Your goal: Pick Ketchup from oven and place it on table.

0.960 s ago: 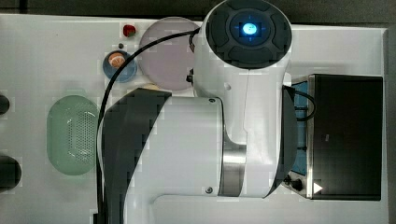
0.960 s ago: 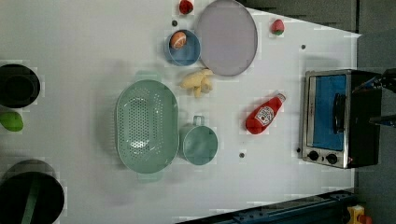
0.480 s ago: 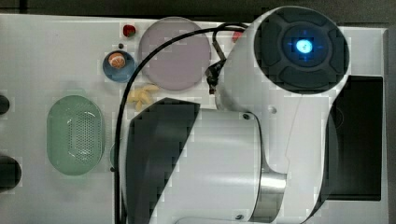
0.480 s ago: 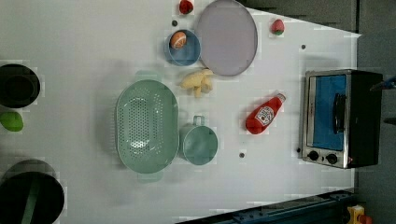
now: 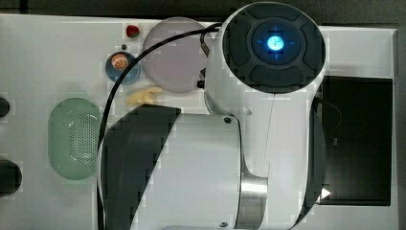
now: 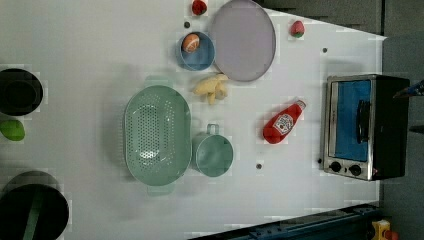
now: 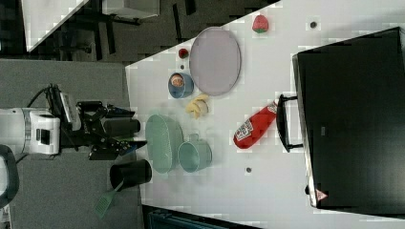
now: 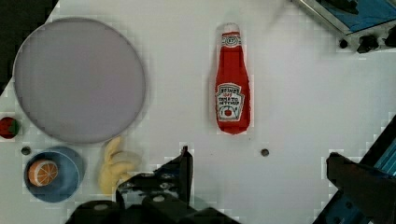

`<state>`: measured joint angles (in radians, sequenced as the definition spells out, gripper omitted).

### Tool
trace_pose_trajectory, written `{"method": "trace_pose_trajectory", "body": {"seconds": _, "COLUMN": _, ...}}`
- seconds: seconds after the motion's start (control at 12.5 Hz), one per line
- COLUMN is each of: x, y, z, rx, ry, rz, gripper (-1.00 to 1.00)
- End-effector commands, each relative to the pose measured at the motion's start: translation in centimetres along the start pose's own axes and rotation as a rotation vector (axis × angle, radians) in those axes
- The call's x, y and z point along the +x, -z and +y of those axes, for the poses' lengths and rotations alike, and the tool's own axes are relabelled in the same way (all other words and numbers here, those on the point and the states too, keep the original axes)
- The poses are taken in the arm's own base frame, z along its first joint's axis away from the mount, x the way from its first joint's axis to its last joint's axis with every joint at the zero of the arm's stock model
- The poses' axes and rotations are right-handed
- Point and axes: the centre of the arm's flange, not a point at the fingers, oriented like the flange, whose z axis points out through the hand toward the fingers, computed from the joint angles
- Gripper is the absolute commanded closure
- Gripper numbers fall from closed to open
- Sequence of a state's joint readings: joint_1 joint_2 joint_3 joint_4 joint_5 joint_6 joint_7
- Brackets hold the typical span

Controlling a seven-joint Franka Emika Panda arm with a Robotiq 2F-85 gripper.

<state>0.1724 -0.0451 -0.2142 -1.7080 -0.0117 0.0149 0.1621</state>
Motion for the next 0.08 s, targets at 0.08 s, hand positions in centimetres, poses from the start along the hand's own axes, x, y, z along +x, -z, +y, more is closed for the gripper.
{"method": "trace_pose_trajectory", "body": {"seconds": 0.08, "x": 0.58, "y": 0.38, "z": 0.59, "rx": 0.011, "ry": -0.034, "rz": 0.010, "gripper": -1.00}}
